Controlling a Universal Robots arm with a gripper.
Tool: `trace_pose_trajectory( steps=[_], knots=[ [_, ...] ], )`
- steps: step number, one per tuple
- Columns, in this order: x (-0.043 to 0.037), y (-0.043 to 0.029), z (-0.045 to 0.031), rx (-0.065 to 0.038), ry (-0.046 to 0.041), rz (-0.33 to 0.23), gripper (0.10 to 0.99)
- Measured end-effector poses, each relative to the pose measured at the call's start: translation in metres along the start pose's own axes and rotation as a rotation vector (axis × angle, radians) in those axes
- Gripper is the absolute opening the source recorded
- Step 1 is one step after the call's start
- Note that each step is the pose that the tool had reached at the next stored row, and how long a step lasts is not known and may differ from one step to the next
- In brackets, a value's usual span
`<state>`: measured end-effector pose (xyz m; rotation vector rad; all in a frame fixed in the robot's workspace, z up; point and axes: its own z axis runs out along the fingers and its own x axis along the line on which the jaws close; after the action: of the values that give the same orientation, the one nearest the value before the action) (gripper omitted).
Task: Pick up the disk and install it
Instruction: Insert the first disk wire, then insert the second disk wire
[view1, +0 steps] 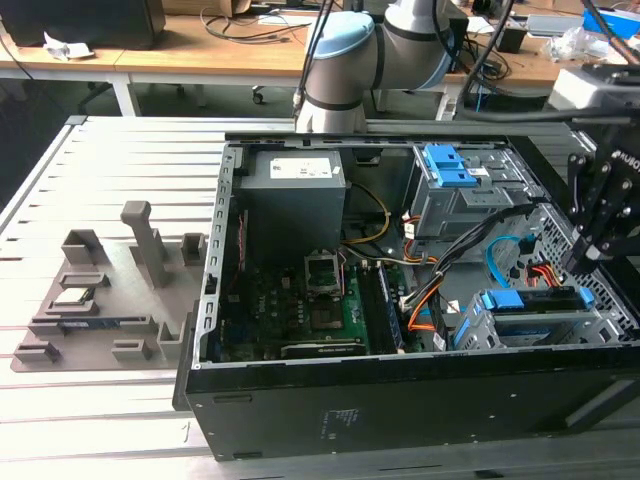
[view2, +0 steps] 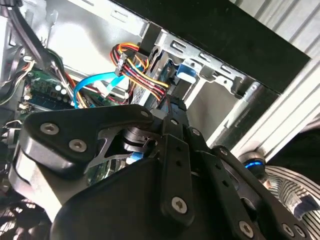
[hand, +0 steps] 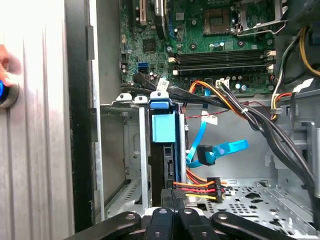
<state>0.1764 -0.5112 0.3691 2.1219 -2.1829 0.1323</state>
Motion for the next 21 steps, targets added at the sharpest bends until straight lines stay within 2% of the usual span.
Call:
trace_pose_trajectory(
  steps=[3,4,16,17,18,21],
  knots=[
    [0.001,0.0,-0.0149,0.0,0.0009,0.0,0.106],
    [0.0014,0.0,-0.017,0.0,0.0006,0.0,0.106],
    [0.0014,0.0,-0.0178,0.0,0.0008,0.0,0.114],
    [0.0014,0.0,-0.0178,0.0,0.0008,0.0,0.173],
    [0.0014,0.0,-0.0178,0.0,0.0007,0.0,0.173],
    [0.0014,0.0,-0.0179,0.0,0.0008,0.0,0.361]
  ],
)
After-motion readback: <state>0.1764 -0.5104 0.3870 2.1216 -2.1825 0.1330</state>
